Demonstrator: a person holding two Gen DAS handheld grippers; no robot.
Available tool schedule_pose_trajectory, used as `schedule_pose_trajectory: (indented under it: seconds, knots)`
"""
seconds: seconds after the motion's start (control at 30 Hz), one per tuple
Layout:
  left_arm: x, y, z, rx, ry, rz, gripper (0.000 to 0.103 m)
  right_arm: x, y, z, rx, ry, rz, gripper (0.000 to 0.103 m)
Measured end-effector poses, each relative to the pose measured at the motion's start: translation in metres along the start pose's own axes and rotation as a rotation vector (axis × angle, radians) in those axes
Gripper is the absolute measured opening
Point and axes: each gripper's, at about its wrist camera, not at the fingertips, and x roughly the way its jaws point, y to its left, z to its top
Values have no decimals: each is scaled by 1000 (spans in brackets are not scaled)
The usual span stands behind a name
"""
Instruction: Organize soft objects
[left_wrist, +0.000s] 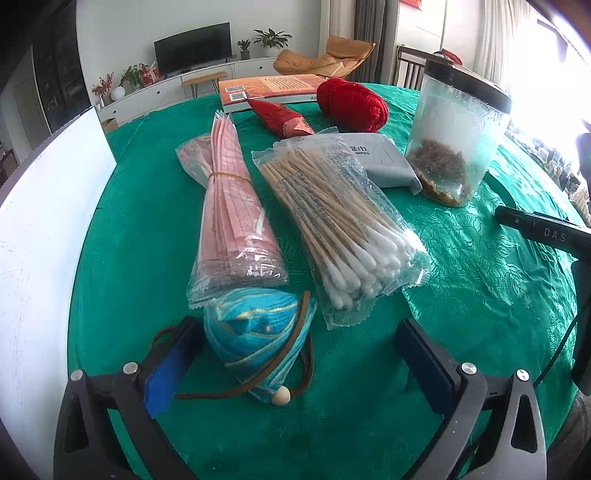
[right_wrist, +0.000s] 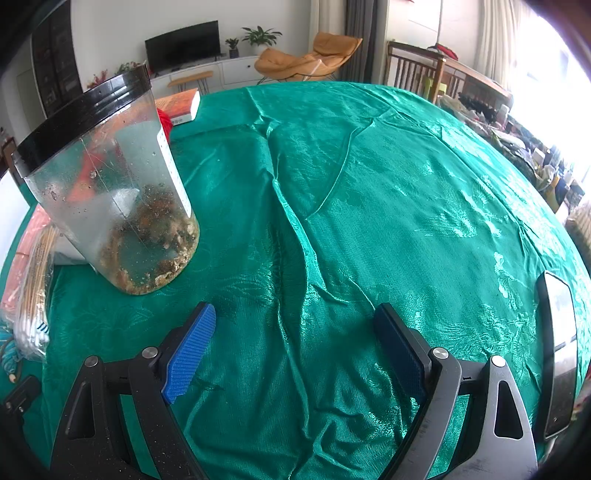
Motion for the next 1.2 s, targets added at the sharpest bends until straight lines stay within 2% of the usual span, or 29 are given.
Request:
schedule_pose_trajectory:
  seconds: [1.03, 1.1, 1.2]
  knots:
    - [-1, 0, 0, 2, 5, 1, 103, 1, 0, 0, 0, 0, 0, 89]
    - [-4, -1, -2, 20, 24, -12, 103, 0, 0, 0, 0, 0, 0, 89]
    - [-22, 3, -16, 6, 20, -83, 103, 0, 0, 0, 0, 0, 0, 89]
